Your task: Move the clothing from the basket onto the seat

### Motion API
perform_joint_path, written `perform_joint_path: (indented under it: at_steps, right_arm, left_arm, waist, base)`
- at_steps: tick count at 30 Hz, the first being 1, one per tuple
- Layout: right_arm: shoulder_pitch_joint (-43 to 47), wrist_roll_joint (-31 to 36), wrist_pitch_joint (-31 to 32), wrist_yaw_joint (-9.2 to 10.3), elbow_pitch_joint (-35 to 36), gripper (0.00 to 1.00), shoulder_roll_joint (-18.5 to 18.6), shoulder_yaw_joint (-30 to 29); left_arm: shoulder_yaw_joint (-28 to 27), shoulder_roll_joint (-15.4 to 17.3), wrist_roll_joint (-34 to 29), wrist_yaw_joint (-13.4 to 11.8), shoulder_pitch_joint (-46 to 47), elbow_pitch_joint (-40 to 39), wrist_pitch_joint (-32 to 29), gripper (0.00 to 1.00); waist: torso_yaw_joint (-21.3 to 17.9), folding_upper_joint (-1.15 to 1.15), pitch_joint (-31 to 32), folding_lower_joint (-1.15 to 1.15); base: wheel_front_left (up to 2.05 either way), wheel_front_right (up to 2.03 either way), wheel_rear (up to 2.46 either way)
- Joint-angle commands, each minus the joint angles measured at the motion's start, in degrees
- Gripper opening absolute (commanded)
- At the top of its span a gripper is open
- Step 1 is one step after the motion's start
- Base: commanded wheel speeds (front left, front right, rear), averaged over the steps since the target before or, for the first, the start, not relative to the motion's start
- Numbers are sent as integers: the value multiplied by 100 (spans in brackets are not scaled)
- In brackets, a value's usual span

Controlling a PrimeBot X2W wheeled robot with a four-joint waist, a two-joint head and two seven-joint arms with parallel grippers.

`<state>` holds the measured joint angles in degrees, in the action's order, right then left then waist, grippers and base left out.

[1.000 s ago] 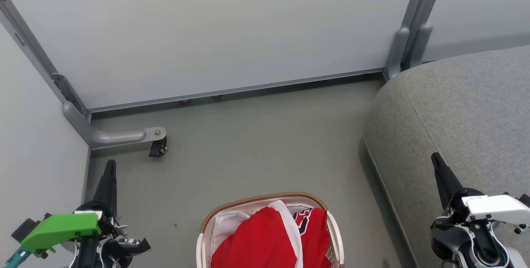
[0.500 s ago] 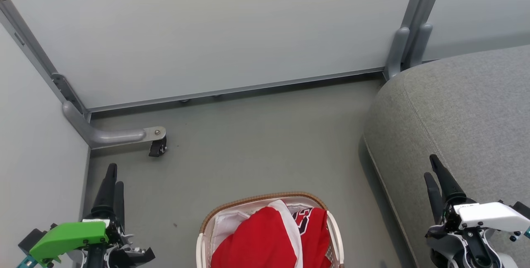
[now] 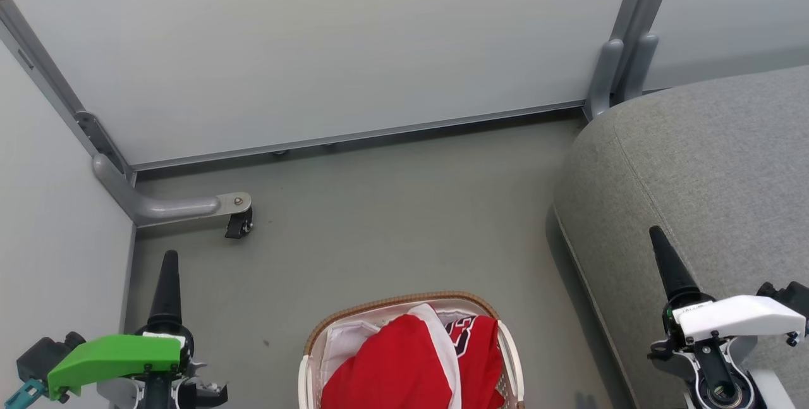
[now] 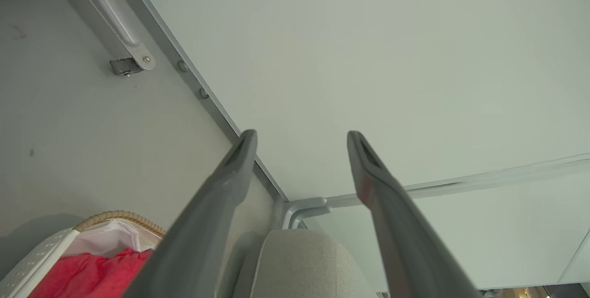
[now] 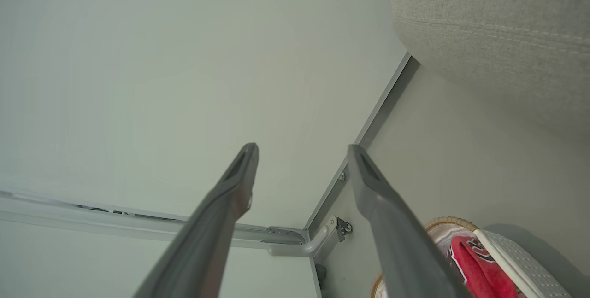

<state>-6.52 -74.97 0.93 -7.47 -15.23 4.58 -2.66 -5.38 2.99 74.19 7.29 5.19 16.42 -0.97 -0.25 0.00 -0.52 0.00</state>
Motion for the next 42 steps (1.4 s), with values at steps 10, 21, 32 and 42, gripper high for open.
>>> perform_joint_path:
  at_steps: [10, 21, 32, 42]
  right_arm:
    - [-198, 1243, -270, -1, 124, 100, 144, 222]
    - [-281, 2349, -492, -1, -103, 100, 198, 408]
    - [-315, 3525, -693, -2, -184, 100, 102, 376]
    - [-188, 4394, -859, -2, -228, 100, 12, 432]
  left_arm:
    - [220, 152, -1378, 11, 2, -122, 267, 100]
    - [619, 305, -2532, 14, 23, -14, 490, 100]
    - [868, 335, -3516, -101, 34, 135, 695, 100]
    - [1037, 363, -4228, -292, -12, 218, 858, 100]
  waist:
    - [-2, 0, -10, 0]
    - [11, 0, -17, 0]
    - [6, 0, -13, 0]
    - [-1, 0, -6, 0]
  base:
    - [0, 0, 0]
    - [0, 0, 0]
    - [0, 0, 0]
    - [0, 0, 0]
